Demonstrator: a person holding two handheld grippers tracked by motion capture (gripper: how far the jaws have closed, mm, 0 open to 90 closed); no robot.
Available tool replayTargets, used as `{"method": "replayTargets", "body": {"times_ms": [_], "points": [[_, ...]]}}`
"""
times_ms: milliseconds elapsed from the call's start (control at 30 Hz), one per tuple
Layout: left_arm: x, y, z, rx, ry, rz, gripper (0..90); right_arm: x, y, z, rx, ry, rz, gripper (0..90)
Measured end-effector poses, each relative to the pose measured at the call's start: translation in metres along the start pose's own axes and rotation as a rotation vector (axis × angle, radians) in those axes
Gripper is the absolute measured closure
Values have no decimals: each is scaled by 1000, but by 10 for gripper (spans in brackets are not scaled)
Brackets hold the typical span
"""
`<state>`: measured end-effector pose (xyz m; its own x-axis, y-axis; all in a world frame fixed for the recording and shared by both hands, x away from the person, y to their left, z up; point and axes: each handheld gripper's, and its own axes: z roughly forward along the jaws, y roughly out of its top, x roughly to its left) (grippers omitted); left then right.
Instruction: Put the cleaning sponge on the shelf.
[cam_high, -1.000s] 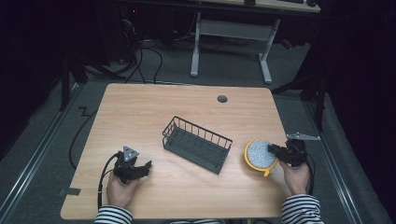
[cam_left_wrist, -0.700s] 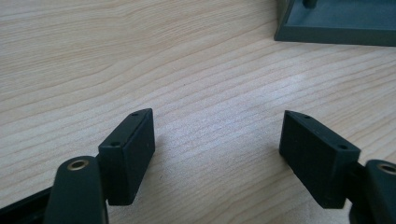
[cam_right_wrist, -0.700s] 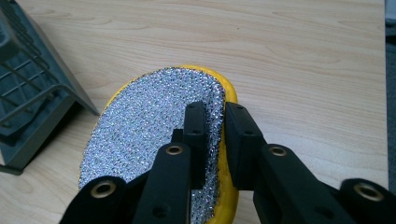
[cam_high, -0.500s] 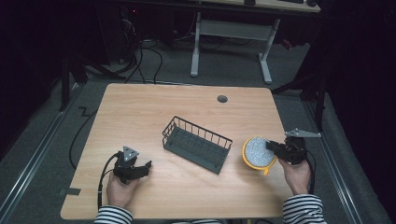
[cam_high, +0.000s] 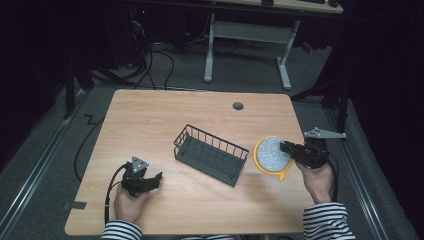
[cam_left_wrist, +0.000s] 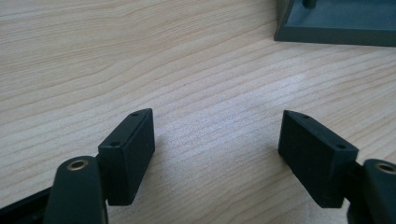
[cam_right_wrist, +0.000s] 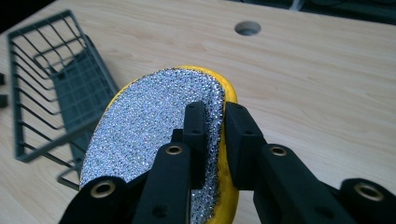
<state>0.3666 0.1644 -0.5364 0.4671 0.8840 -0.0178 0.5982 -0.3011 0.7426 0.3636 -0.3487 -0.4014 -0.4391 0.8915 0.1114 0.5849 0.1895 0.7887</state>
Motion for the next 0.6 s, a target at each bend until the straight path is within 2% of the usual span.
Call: {"method": "replayTargets", "body": {"times_ms": [433, 600], "points": [[0, 0, 0, 0, 0, 0, 276, 23, 33, 11, -18, 43, -65, 795], [0, 0, 0, 0, 1, 0, 275, 34, 46, 22, -23, 61, -90, 794]]}}
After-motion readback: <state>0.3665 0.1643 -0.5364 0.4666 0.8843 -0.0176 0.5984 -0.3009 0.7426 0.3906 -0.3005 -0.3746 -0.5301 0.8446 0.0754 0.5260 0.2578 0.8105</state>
